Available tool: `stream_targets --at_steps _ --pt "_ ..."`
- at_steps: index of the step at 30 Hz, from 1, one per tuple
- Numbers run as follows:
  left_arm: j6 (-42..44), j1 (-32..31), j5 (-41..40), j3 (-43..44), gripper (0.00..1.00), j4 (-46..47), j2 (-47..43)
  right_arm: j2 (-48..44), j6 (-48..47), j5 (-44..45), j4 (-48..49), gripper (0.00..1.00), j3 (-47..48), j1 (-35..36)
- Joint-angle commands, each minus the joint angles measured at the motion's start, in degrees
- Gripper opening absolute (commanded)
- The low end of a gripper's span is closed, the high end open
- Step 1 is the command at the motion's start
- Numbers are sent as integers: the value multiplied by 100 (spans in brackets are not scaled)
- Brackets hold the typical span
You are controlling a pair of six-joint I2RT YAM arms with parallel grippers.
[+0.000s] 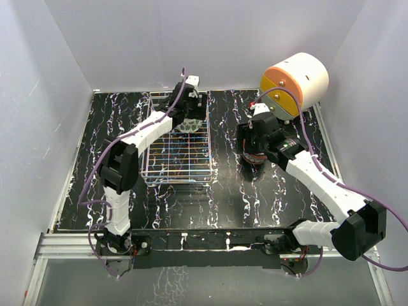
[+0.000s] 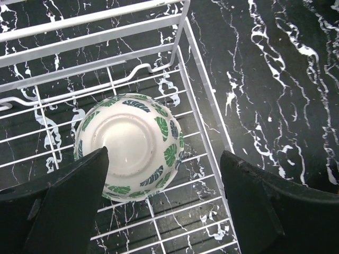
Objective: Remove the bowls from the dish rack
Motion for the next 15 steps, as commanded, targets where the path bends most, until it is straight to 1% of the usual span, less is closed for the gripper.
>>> stream_targets --at_steps 1,3,6,8,11,15 --pt "277 28 -478 251 85 -182 203 -157 -1 125 226 66 19 -12" --pt "331 21 -541 305 85 -219 276 -170 -13 139 231 66 4 -4" --pt "398 17 -522 339 93 -210 325 -154 -26 152 224 66 -9 -11" --pt "415 10 -475 361 96 -212 325 -142 -36 175 226 66 -18 -11" --pt "463 10 -460 412 97 -218 349 -122 -43 184 237 66 -10 -8" --pt "477 11 -498 485 96 -290 461 -111 -42 182 239 66 -9 -8"
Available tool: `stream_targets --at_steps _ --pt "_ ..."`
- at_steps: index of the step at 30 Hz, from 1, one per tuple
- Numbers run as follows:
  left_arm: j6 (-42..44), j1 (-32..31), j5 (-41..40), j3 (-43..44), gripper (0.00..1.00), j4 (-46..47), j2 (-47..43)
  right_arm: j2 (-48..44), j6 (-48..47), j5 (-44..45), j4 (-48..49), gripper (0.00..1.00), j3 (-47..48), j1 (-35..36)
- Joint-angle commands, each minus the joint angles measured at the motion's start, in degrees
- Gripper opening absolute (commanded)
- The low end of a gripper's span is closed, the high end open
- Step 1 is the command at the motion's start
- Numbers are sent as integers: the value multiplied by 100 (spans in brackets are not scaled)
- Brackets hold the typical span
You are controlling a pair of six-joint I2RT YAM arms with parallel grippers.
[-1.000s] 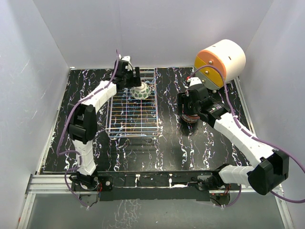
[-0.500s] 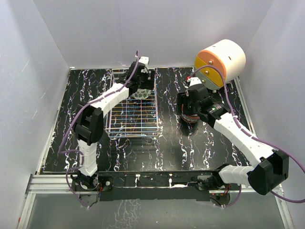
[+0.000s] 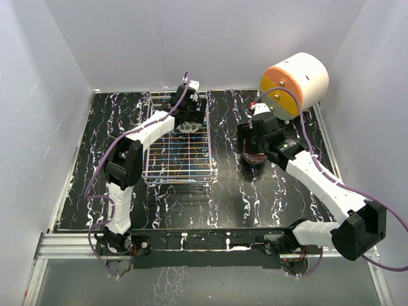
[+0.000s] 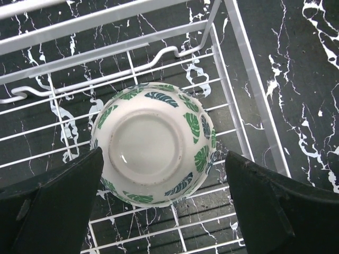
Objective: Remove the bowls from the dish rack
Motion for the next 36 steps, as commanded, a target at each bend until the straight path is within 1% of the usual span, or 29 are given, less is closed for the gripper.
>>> stream_targets --at_steps 1,2,5,11,16,20,26,29,31,36 --pt "81 4 -111 294 93 -59 -11 -106 -43 131 235 66 -3 -10" --pt "61 4 -109 268 90 -48 -1 -117 -47 141 239 66 -3 -12" --pt "54 4 -86 201 86 -3 7 -136 -59 202 238 66 -11 -12" --pt "124 8 -191 131 86 8 42 -113 -55 199 253 66 -21 -11" --pt "79 4 -195 191 81 -62 112 -125 -56 180 254 66 -28 -12" --pt "38 4 -143 243 73 -111 148 -138 -60 199 252 66 -53 -10" --pt "24 3 -174 202 52 -104 145 -164 -43 238 255 66 -92 -12" --pt "28 4 -162 211 44 -112 142 -170 -44 247 252 66 -91 -8" --pt "28 3 -146 240 41 -135 153 -166 -48 234 254 66 -99 -7" --pt "20 4 -93 300 40 -188 182 -179 -38 216 250 66 -117 -8"
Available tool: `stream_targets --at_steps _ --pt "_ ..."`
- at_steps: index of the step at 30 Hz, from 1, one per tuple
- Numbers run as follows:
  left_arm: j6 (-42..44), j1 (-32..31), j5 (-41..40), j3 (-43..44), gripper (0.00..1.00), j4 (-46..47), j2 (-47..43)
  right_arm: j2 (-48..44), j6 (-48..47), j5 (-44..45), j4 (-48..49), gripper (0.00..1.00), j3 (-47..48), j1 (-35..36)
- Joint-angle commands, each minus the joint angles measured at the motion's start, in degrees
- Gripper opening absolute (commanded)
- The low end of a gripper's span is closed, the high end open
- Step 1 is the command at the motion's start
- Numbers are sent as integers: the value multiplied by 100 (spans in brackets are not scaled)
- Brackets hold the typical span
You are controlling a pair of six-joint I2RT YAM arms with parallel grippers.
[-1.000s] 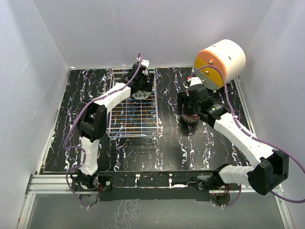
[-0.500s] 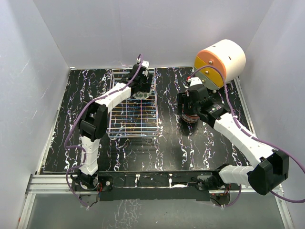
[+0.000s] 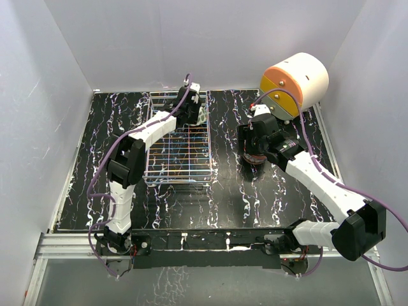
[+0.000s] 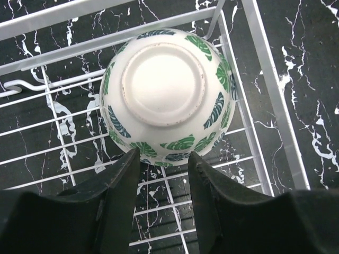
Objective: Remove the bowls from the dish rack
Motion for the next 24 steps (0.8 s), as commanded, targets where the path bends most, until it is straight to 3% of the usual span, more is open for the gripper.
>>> stream_targets --at_steps 1,6,11,17,24 --pt "2 4 2 200 43 -149 4 -173 -36 107 250 66 -32 -12" --pt "-35 4 -172 374 70 -208 51 -201 -33 111 254 66 -40 -12" --pt "-40 9 -220 681 87 -209 111 -147 -39 108 251 66 -54 -12" --pt "44 17 -366 990 92 -157 351 -89 -43 113 273 66 -62 -12" --pt "16 51 -327 448 95 742 193 -13 -99 240 273 66 -110 -12"
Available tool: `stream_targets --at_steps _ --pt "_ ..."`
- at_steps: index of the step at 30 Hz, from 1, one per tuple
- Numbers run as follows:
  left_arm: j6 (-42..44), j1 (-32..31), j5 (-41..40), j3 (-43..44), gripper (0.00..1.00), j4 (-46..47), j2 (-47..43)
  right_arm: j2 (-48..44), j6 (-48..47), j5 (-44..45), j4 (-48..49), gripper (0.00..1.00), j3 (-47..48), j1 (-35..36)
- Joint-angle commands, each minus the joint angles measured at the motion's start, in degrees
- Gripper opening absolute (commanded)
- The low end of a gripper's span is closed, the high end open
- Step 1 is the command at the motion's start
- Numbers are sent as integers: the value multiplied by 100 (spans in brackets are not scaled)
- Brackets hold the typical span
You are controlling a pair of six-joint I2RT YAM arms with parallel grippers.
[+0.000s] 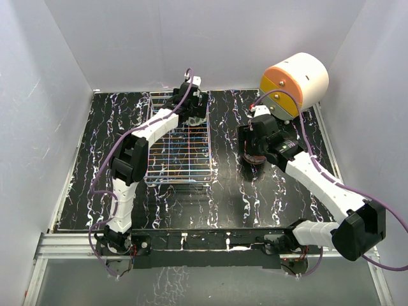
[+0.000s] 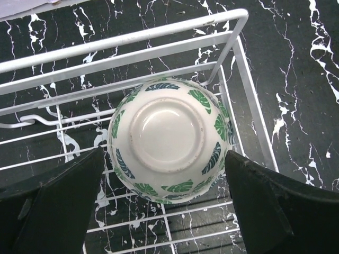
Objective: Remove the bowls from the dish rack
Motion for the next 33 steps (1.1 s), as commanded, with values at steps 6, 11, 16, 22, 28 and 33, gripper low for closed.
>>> stream_targets --at_steps 6,11,16,22,28,33 --pt "-37 88 54 -71 94 588 -45 161 -133 274 290 66 -68 -12" --pt "-55 91 138 7 90 587 41 257 -168 310 303 66 -22 -12" --pt "-103 98 219 53 86 537 171 303 -166 264 315 66 29 -12" --pt "-96 98 298 46 78 537 170 278 -174 297 313 66 80 -12" --pt "-57 98 297 148 72 379 210 256 -165 236 316 66 93 -12" --pt "-44 98 306 230 71 342 293 239 -169 248 310 66 68 -12"
